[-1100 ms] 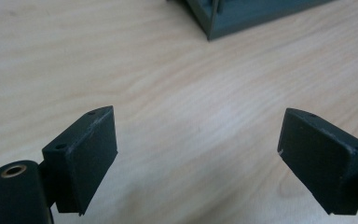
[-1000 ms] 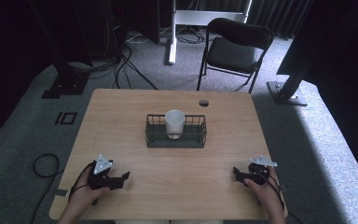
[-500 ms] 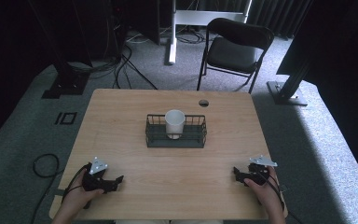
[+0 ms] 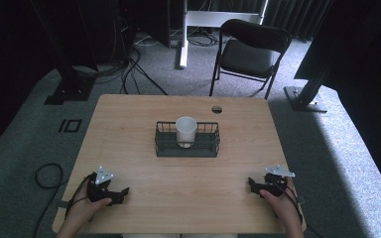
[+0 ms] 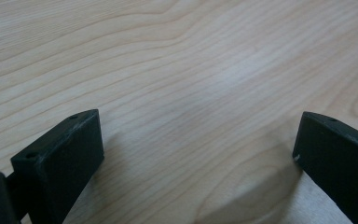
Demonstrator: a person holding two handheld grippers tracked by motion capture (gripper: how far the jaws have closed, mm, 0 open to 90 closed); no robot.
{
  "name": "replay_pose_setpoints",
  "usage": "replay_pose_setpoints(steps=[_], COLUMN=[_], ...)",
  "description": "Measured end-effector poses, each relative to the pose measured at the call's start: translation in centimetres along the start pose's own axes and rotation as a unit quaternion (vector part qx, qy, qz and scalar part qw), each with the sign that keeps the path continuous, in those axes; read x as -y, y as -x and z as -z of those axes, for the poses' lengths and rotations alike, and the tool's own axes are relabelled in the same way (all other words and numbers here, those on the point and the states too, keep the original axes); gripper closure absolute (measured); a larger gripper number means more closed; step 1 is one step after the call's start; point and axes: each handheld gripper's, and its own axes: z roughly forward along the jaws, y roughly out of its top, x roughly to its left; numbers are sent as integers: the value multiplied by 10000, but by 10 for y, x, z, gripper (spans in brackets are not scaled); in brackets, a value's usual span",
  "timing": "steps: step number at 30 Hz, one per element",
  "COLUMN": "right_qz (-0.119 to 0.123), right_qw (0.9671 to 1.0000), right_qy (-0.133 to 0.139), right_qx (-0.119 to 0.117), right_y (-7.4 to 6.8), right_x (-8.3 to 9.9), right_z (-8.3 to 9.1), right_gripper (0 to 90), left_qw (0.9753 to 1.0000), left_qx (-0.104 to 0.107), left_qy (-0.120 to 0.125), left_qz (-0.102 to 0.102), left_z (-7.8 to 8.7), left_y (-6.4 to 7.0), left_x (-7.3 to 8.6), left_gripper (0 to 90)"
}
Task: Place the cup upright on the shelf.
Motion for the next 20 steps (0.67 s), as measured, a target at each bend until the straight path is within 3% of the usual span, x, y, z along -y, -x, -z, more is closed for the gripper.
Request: replay_pose_setpoints(steps=[3,4,10,20], right_qz=[-3,1,0,0], right_qw=[10000,10000,10000,10000], right_qy=[-2,-2,-3,-4], right_qx=[1,1,1,0], right_y=[0,0,0,0], right_x=[0,0,0,0], right_z=[0,0,0,0], right_gripper=[113,113,113,113], left_qw=[9999,9993,9975,9973], left_qx=[-110,-262,-480,-496], left_qy=[3,-5,-3,-1], left_qz=[119,277,527,539], left_z=[-1,-1,-1,-1], left_y=[0,0,-2,-2], left_x=[-1,-1,-1,-1], left_gripper=[21,21,22,22])
